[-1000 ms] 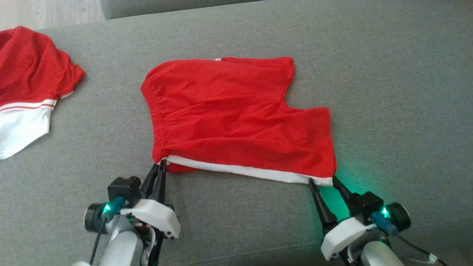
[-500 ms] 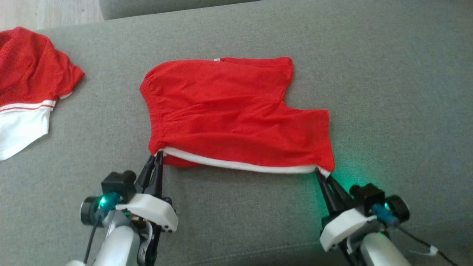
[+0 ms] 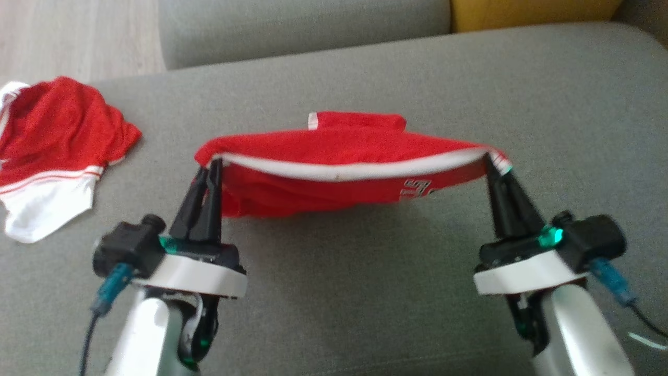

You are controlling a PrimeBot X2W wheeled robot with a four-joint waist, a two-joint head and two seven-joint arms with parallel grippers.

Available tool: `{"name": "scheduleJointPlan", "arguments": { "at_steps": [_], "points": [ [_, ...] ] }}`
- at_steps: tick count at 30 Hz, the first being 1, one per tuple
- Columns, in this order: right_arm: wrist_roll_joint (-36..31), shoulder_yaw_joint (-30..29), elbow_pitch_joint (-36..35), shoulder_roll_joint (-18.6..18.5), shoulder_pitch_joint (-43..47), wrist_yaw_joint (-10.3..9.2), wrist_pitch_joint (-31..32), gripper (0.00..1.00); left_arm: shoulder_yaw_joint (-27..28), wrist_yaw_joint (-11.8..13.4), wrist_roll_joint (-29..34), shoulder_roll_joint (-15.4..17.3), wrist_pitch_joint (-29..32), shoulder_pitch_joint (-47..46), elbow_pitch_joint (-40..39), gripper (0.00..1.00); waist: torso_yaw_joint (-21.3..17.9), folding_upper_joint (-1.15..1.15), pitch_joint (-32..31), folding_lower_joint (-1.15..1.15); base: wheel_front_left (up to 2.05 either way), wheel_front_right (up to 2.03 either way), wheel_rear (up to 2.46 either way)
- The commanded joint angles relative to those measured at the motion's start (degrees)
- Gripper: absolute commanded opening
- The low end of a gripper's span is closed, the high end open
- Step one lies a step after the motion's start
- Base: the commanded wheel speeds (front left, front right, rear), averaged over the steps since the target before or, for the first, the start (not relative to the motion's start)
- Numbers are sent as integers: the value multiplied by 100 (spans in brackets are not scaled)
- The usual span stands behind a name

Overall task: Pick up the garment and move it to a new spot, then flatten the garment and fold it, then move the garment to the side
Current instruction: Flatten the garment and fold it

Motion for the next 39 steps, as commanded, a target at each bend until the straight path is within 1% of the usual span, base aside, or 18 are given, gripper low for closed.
{"name": "scheduleJointPlan", "arguments": {
  "at_steps": [1,5,10,13,15,17,20,23,26,27,28,31,34,36,39],
  "points": [
    [-12,73,-316,-22,-86,42,5,0,198,-21,15,115,-1,-256,-341,0,29,0,-152,0,0,0,0],
    [-66,-116,-1132,-22,-69,42,172,0,183,-108,43,370,391,-481,-1183,0,59,0,-345,0,0,0,0],
    [-169,-259,-2074,-62,-211,42,402,0,165,-193,17,638,1070,-965,-2147,0,62,0,-384,0,0,0,0],
    [-190,-349,-2333,-132,-373,42,575,0,174,-232,-81,741,1453,-1312,-2433,0,56,0,-324,0,0,0,0],
    [-162,-389,-2355,-177,-533,42,662,0,185,-255,-142,810,1670,-1560,-2405,0,49,0,-223,0,0,0,0],
    [-107,-405,-2246,-196,-738,42,733,0,202,-274,-264,834,1861,-1807,-2214,0,31,0,-77,0,0,0,0],
    [-33,-372,-1760,-244,-1179,42,791,0,266,-288,-688,721,2225,-2189,-1678,0,-20,0,224,0,0,0,0],
    [-1,-357,-1060,-267,-1878,42,674,0,231,-327,-681,850,2397,-2829,-1068,0,-75,0,586,0,0,0,0],
    [-56,-392,-396,-208,-2793,42,446,0,160,-356,-574,933,2400,-3667,-425,0,-152,0,985,0,0,0,0],
    [-74,-428,-197,-175,-3124,42,346,0,135,-363,-517,947,2359,-3979,-200,0,-174,0,1099,0,0,0,0],
    [-74,-428,-197,-175,-3124,42,346,0,135,-363,-517,947,2359,-3979,-200,0,-174,0,1099,0,0,0,0],
    [-212,-534,299,-93,-4062,42,107,0,144,-349,-440,872,2215,-4925,466,0,-239,0,1475,0,0,0,0],
    [-375,-632,655,-43,-4738,42,-29,0,144,-300,-295,799,1890,-5722,1100,0,-275,0,1803,0,0,0,0],
    [-413,-641,829,-29,-4971,42,-64,0,74,-295,-150,797,1634,-6048,1504,0,-280,0,2010,0,0,0,0],
    [-143,-457,984,-26,-4943,42,-76,0,48,-284,-96,769,1285,-6188,2112,0,-269,0,2268,0,0,0,0]
  ]
}}
